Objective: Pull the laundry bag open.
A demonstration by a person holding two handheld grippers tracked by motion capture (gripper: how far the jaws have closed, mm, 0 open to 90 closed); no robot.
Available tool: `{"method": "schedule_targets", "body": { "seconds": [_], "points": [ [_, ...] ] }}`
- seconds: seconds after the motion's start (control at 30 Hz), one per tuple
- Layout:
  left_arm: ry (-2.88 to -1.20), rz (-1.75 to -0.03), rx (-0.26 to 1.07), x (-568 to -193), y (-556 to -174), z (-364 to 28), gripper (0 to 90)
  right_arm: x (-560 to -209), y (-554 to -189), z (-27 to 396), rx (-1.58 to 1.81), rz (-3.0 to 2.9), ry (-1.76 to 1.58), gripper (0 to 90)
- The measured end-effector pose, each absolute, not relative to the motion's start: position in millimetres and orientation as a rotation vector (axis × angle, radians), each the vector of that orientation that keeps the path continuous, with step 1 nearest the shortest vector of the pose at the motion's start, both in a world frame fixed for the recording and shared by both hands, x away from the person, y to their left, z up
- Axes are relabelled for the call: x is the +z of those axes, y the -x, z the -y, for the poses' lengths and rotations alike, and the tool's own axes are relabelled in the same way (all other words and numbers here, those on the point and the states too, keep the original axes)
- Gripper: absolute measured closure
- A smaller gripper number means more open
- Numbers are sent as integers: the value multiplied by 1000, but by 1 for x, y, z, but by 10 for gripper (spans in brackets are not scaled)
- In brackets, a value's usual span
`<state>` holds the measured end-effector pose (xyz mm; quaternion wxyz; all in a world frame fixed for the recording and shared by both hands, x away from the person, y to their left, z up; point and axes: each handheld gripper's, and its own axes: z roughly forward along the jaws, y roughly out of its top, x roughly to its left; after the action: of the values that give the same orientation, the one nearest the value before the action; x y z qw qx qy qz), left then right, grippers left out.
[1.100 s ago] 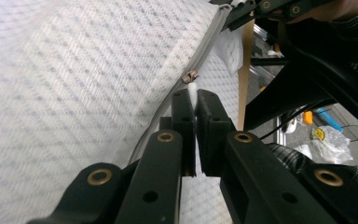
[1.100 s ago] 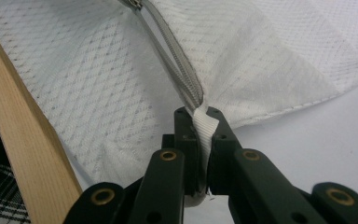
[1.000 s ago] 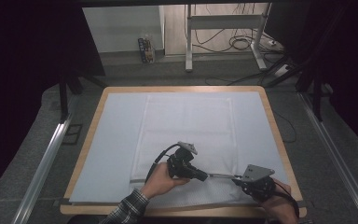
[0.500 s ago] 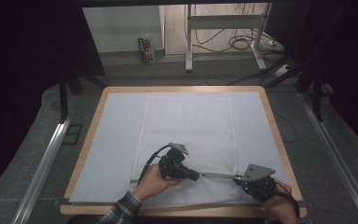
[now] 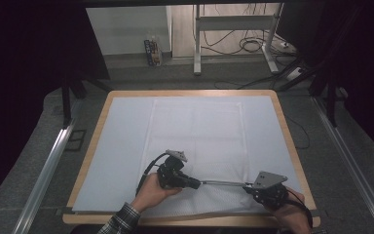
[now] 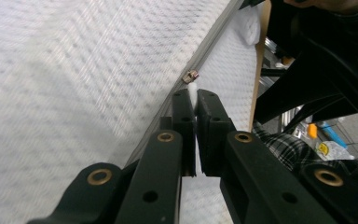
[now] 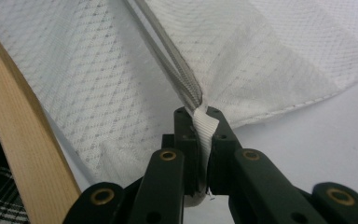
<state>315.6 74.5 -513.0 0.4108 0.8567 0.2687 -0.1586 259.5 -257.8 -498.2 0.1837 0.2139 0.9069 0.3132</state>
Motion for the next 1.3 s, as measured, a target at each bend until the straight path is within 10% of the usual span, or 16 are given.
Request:
{"method": "schedule_targets", "body": {
  "seconds": [1.3],
  "points": [
    [-2097, -843, -325, -516, -294, -152, 874, -498, -259, 260, 883, -2550, -627, 847]
  ]
}}
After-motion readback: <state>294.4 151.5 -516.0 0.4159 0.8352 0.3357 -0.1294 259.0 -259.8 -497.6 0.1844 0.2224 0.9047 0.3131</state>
